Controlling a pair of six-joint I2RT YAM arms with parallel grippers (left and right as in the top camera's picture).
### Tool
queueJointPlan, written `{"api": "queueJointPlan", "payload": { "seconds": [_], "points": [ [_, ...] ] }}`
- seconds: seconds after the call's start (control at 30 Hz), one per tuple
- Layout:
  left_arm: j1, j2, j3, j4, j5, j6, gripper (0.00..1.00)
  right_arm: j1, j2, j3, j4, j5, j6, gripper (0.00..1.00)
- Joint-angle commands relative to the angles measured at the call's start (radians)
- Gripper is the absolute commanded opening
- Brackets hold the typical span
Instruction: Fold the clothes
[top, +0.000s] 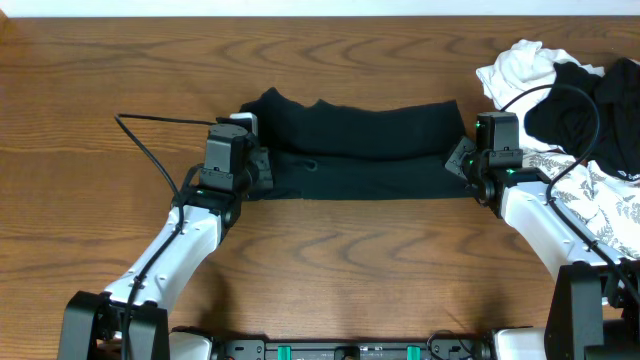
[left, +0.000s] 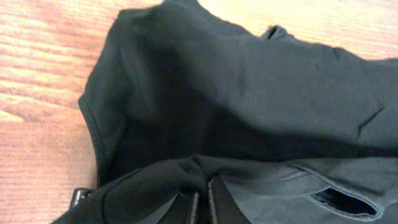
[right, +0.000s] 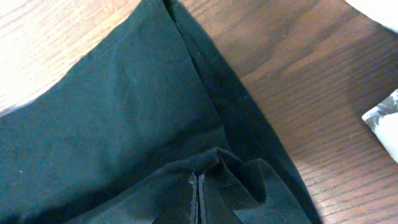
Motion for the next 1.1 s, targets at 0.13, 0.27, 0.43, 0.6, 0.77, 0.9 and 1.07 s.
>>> {"api": "queueJointPlan", "payload": {
  "seconds": [0.13,0.27,0.43,0.6,0.77,0.9,1.07],
  "points": [
    [-0.002,0.027,0.002,0.027,-0.023,-0.009,0.06,0.003,0.043,0.021,0.035,0.026,0.003,0.01],
    [-0.001,0.066,0.002,0.042,-0.024,-0.009,0.06,0.003,0.077,0.021,0.062,0.025,0.003,0.01],
    [-0.002,0.102,0.002,0.075,-0.024,-0.008,0.06,0.004,0.109,0.021,0.101,0.025,0.003,0.01],
    [-0.001,0.135,0.002,0.090,-0.024,-0.008,0.07,0.003,0.129,0.021,0.122,0.026,0.003,0.01],
    [-0.001,0.145,0.002,0.133,-0.066,-0.008,0.31,0.003,0.138,0.021,0.176,0.029,0.003,0.15],
    [-0.001,0.145,0.002,0.199,-0.069,-0.008,0.60,0.003,0.140,0.021,0.211,0.029,0.003,0.26],
    [-0.001,0.144,0.003,0.223,-0.068,-0.009,0.63,0.003,0.140,0.021,0.226,0.006,-0.014,0.28]
  ]
}}
